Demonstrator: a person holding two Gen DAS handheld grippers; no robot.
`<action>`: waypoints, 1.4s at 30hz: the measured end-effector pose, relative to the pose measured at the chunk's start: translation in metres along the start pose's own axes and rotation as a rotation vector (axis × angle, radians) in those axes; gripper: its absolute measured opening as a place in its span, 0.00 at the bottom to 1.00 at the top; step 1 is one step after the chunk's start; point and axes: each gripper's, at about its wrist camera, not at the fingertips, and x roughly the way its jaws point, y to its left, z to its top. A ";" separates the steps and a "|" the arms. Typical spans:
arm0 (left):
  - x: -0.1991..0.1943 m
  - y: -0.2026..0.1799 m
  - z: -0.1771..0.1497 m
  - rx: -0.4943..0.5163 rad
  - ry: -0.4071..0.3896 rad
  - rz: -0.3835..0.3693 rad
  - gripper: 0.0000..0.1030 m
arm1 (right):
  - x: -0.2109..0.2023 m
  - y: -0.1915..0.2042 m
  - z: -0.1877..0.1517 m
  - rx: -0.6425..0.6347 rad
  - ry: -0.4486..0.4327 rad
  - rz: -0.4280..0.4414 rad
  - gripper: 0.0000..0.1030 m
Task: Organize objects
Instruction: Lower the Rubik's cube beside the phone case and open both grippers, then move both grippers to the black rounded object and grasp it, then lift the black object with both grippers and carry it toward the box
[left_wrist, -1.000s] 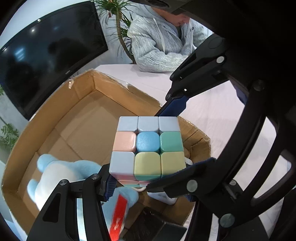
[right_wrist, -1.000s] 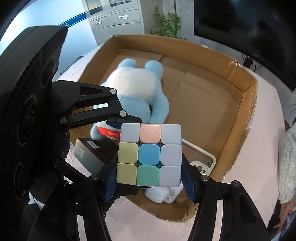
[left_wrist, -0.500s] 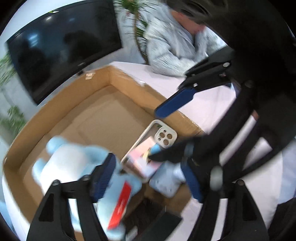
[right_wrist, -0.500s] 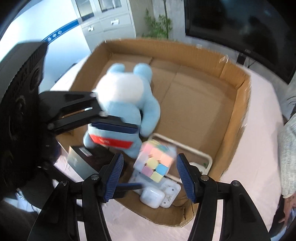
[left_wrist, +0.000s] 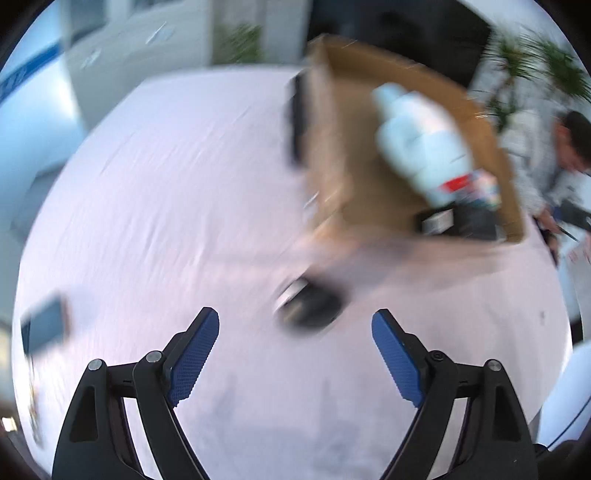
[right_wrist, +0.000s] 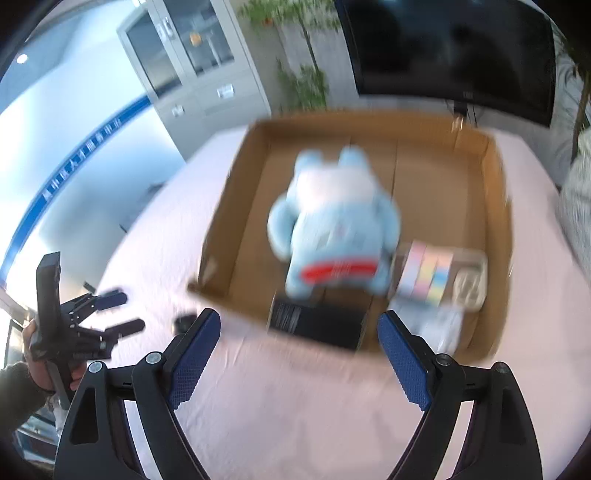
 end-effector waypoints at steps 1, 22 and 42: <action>0.005 0.006 -0.007 -0.012 0.013 -0.006 0.82 | 0.007 0.005 -0.010 0.014 0.022 -0.001 0.85; 0.091 -0.052 0.005 0.223 0.126 -0.284 0.63 | 0.041 0.031 -0.091 0.141 0.208 0.066 0.79; 0.067 -0.209 -0.120 0.508 0.351 -0.600 0.63 | 0.087 0.011 -0.181 0.134 0.446 0.224 0.50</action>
